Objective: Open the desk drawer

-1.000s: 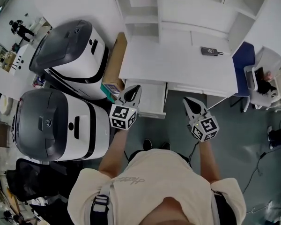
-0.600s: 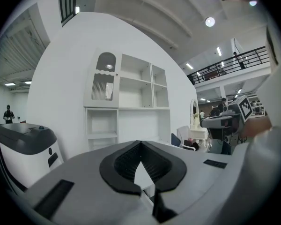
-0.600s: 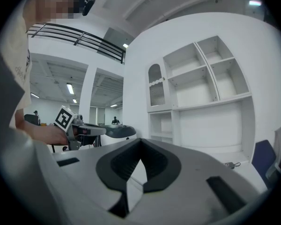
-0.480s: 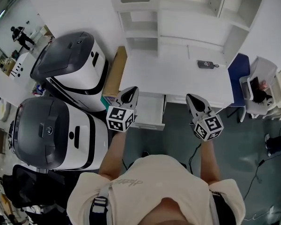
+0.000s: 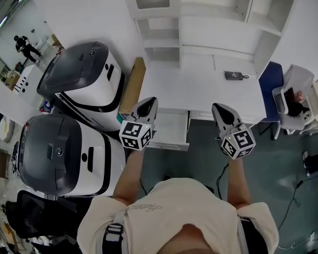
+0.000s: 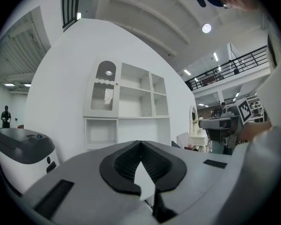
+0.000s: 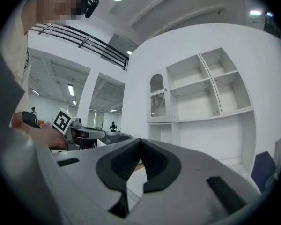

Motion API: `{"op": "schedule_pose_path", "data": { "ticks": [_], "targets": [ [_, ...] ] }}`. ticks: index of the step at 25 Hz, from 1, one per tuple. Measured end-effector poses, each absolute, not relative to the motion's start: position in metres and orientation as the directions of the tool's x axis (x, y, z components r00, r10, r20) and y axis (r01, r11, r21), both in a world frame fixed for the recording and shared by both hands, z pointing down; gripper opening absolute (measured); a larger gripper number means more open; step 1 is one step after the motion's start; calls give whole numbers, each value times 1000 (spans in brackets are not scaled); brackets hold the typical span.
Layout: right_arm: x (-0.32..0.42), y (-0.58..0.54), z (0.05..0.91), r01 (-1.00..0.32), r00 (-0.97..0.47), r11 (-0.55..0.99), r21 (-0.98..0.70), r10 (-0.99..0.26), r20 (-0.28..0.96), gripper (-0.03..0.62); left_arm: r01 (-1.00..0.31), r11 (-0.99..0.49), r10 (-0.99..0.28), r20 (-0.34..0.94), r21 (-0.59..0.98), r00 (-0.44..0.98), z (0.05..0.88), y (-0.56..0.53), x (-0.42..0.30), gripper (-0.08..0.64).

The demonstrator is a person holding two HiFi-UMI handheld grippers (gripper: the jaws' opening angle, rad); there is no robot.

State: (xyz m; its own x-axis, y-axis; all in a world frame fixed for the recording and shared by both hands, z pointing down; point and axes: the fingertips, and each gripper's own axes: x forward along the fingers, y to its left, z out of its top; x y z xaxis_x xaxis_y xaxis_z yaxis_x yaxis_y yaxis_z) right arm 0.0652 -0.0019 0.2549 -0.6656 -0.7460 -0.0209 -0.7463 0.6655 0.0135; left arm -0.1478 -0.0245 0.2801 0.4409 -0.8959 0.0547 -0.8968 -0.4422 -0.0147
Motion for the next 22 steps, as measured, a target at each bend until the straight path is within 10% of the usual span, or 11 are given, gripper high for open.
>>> {"op": "schedule_pose_path", "data": {
  "ticks": [22],
  "targets": [
    [75,18,281,-794,-607,607,-5,-794,23,0,-894,-447,-892,82,-16,444,306,-14,-142,5]
  ]
}}
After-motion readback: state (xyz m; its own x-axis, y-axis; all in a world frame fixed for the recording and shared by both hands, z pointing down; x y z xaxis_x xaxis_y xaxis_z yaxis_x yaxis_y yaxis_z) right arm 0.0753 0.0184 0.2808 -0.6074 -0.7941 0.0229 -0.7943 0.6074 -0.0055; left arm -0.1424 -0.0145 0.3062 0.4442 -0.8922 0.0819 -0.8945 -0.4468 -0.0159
